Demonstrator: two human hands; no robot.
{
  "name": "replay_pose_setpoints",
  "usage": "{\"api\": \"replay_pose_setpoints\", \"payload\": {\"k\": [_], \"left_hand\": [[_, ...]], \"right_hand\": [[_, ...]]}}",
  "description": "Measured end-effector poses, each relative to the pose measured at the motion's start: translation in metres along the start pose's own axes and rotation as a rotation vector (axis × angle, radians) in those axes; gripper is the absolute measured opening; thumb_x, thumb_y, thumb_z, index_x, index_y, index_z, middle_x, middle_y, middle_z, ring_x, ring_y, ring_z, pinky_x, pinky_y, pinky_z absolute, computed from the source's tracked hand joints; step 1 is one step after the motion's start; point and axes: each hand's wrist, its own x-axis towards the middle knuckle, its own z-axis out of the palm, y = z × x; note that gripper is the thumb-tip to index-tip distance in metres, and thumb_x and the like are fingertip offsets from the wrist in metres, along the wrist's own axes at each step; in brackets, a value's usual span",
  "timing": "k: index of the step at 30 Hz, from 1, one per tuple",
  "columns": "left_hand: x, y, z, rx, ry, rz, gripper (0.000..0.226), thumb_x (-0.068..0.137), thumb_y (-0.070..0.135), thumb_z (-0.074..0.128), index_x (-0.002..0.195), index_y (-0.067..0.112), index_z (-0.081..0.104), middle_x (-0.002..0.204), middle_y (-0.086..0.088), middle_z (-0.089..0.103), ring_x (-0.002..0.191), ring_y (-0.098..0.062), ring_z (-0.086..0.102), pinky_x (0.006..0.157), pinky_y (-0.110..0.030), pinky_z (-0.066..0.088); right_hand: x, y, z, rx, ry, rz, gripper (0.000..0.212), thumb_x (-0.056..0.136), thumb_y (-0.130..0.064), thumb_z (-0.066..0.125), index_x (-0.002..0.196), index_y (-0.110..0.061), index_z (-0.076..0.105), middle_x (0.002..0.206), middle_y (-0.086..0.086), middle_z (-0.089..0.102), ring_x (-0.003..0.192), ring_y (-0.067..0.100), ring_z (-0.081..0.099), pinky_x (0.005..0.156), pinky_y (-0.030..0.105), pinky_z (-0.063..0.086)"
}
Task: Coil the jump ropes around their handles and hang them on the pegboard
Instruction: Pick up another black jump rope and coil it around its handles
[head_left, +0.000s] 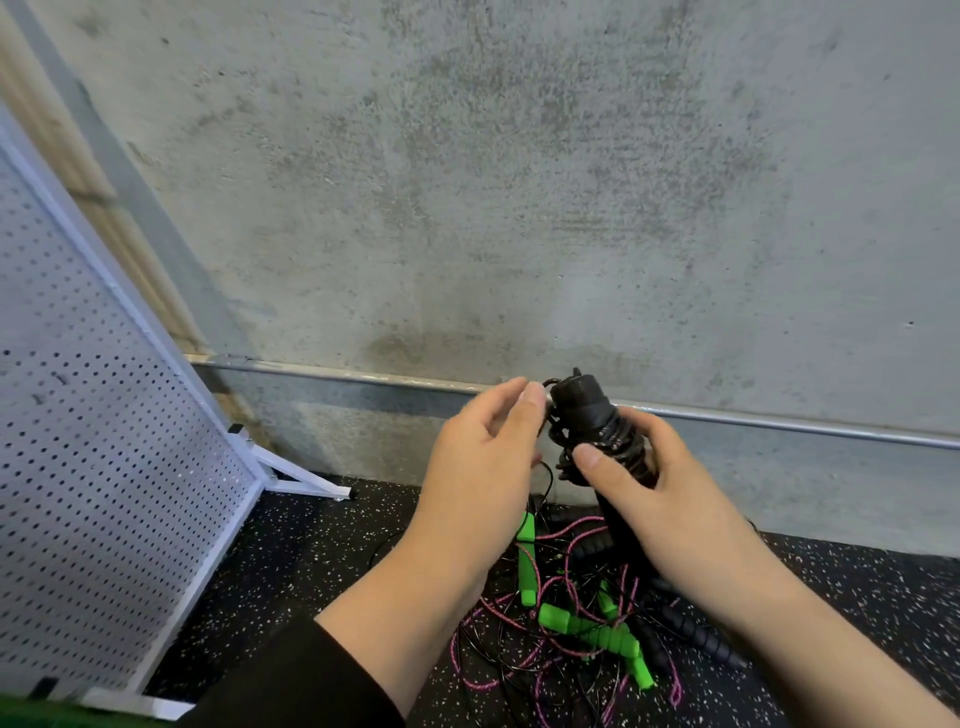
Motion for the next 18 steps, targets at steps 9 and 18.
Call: {"api": "replay_pose_setpoints", "payload": {"k": [9,18], "left_hand": [[0.002,-0.014,-0.007,-0.09,-0.151,-0.221,0.026,0.097,0.035,0.068,0.122,0.028,0.067,0.112,0.006,0.076,0.104,-0.013,0.072,0.085,-0.033,0.057],[0.018,-0.005,-0.036,-0.149,-0.052,-0.24,0.017,0.096,0.023,0.067,0.104,0.009,0.073,0.096,-0.006,0.076,0.087,-0.018,0.068,0.073,-0.029,0.053]], "right_hand": [[-0.001,0.001,0.01,-0.178,-0.059,-0.073,0.065,0.1,-0.04,0.058,0.154,-0.052,0.025,0.118,-0.027,0.064,0.095,-0.013,0.061,0.082,0.003,0.04],[0.015,-0.009,0.025,-0.052,0.059,-0.037,0.068,0.09,-0.054,0.064,0.151,-0.035,0.041,0.13,-0.009,0.057,0.101,0.005,0.064,0.094,0.038,0.056]]}}
